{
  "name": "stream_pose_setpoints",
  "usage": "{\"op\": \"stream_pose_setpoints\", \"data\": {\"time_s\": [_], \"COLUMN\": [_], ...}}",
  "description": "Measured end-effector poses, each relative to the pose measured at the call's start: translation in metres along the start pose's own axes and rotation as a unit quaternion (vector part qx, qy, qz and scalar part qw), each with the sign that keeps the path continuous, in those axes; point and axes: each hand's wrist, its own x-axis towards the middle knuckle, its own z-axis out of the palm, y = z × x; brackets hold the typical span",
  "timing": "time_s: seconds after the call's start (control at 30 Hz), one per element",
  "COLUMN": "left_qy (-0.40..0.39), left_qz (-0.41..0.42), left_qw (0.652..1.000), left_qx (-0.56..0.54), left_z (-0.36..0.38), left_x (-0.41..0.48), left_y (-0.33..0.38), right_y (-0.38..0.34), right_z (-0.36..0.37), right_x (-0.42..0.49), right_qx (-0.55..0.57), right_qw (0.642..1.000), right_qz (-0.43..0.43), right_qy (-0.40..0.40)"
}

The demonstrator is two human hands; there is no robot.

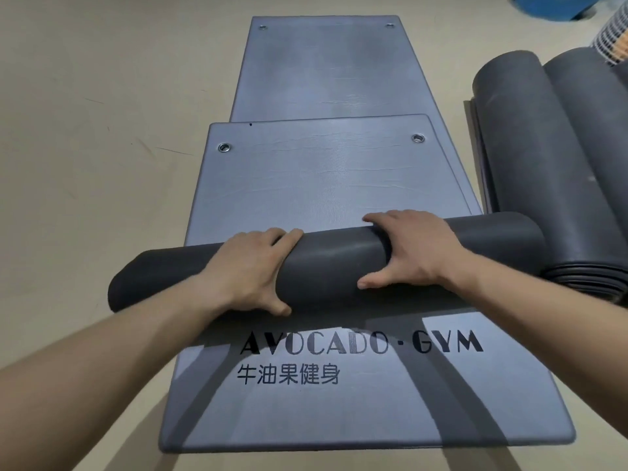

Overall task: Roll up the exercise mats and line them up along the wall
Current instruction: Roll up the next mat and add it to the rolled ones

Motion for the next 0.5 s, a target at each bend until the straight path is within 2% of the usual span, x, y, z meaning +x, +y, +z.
{"op": "stream_pose_setpoints", "data": {"time_s": [0.07, 0.13, 0.23, 0.33, 0.5], "left_qy": [-0.043, -0.063, -0.017, 0.066, 0.037], "left_qz": [-0.003, -0.010, -0.037, -0.071, -0.060], "left_qw": [0.998, 0.997, 0.999, 0.990, 0.994], "left_qx": [-0.039, -0.045, 0.034, 0.102, 0.087], "left_z": [-0.014, -0.017, -0.006, 0.016, -0.009], "left_x": [0.013, 0.021, 0.015, -0.006, 0.009], "left_y": [-0.011, -0.014, -0.005, 0.006, -0.007], "right_y": [0.007, 0.015, 0.019, 0.022, 0.025], "right_z": [0.021, 0.033, 0.033, 0.022, -0.015], "right_x": [-0.017, -0.017, -0.008, 0.002, 0.029], "right_qx": [-0.079, -0.112, -0.110, -0.112, -0.070], "right_qw": [0.993, 0.987, 0.985, 0.989, 0.996], "right_qz": [-0.025, -0.042, -0.048, -0.051, -0.048], "right_qy": [0.086, 0.104, 0.122, 0.086, -0.017]}}
